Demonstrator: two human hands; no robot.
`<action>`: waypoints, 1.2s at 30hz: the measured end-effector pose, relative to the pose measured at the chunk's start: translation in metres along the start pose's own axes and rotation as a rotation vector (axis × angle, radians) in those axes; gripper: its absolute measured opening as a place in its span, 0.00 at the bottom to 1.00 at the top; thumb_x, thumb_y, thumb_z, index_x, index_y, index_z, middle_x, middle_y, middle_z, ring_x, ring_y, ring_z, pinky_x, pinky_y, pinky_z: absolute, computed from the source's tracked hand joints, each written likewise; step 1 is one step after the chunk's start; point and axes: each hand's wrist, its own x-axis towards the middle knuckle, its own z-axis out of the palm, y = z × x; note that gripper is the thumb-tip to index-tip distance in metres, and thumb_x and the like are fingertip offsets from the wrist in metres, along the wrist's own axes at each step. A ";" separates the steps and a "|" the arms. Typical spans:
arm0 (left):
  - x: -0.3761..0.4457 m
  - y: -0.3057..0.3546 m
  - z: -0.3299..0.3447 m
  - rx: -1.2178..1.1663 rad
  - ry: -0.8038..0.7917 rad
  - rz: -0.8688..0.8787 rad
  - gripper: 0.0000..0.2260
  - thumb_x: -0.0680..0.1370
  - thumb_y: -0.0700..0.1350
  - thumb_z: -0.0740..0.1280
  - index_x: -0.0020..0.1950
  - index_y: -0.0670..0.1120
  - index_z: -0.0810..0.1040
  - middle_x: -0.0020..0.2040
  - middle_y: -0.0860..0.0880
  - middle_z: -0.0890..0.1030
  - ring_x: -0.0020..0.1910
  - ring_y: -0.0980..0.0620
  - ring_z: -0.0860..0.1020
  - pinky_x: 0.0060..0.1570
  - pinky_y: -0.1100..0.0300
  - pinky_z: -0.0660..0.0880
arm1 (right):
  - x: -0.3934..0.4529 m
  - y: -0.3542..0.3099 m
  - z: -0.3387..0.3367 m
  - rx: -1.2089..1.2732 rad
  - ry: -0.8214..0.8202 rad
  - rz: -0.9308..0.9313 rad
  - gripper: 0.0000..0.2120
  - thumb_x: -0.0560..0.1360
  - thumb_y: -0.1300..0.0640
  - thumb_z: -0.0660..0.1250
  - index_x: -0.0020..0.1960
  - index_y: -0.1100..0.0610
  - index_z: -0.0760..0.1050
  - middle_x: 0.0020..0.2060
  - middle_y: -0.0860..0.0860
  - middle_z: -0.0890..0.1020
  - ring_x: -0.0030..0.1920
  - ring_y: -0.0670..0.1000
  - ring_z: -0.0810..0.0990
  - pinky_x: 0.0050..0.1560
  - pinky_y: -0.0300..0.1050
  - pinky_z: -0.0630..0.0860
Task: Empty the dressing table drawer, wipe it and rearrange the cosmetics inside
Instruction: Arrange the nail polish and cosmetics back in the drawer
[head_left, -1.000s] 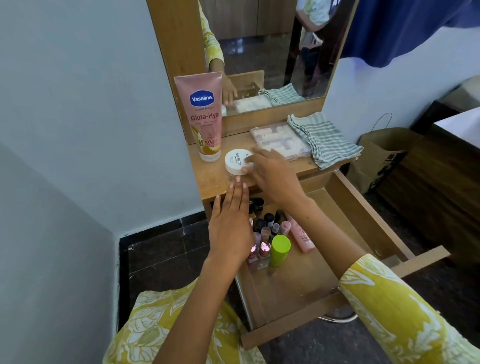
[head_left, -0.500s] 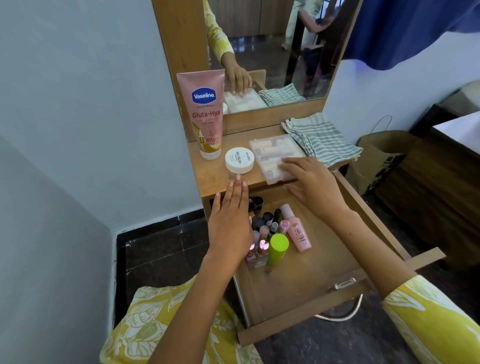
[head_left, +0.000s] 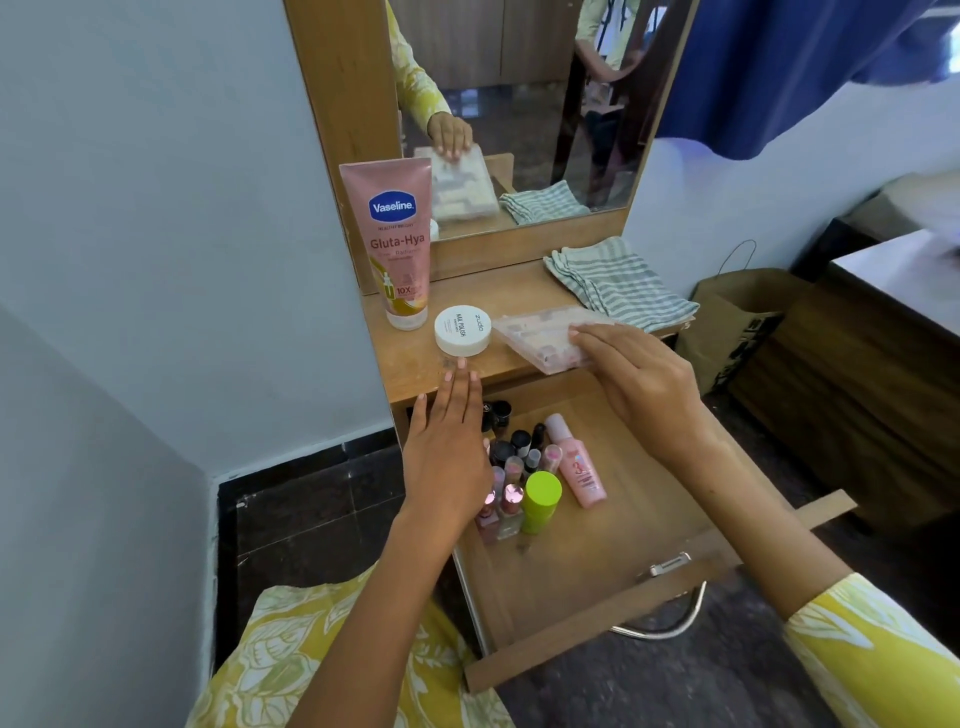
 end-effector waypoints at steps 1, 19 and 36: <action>0.000 0.000 0.000 -0.001 0.001 0.001 0.32 0.82 0.47 0.54 0.75 0.44 0.34 0.76 0.46 0.33 0.75 0.50 0.36 0.72 0.53 0.38 | -0.003 -0.001 -0.009 0.006 -0.006 0.006 0.09 0.77 0.64 0.68 0.56 0.65 0.80 0.53 0.57 0.83 0.54 0.56 0.82 0.57 0.50 0.78; 0.001 -0.002 0.003 -0.010 0.006 0.005 0.32 0.82 0.46 0.55 0.75 0.44 0.34 0.76 0.47 0.33 0.75 0.50 0.36 0.72 0.52 0.38 | -0.070 0.033 -0.036 -0.106 -0.519 0.046 0.16 0.64 0.67 0.77 0.52 0.60 0.82 0.50 0.54 0.84 0.50 0.55 0.84 0.45 0.49 0.82; 0.001 -0.002 0.003 0.004 0.006 -0.002 0.32 0.82 0.48 0.54 0.76 0.44 0.34 0.76 0.46 0.34 0.75 0.50 0.36 0.71 0.53 0.37 | -0.050 0.040 -0.003 -0.176 -1.232 0.124 0.18 0.74 0.56 0.68 0.62 0.50 0.70 0.64 0.49 0.69 0.59 0.50 0.74 0.52 0.46 0.76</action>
